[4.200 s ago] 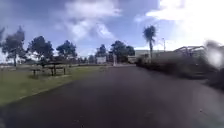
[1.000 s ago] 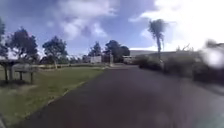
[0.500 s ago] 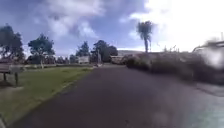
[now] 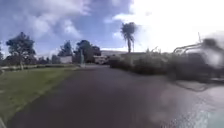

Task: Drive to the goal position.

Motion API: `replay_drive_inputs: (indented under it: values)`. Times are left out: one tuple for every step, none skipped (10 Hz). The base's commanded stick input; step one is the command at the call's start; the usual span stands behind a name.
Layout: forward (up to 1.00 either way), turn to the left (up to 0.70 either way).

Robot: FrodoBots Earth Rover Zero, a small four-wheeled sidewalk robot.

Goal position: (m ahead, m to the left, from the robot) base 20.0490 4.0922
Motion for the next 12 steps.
replay_drive_inputs:
  values:
    - [1.0,0.0]
    - [1.0,0.0]
    - [1.0,0.0]
    - [1.0,0.0]
    - [1.0,0.0]
    - [1.0,0.0]
    - [1.0,0.0]
    - [1.0,0.0]
    - [1.0,0.0]
    - [1.0,0.0]
    - [1.0,0.0]
    - [1.0,0.0]
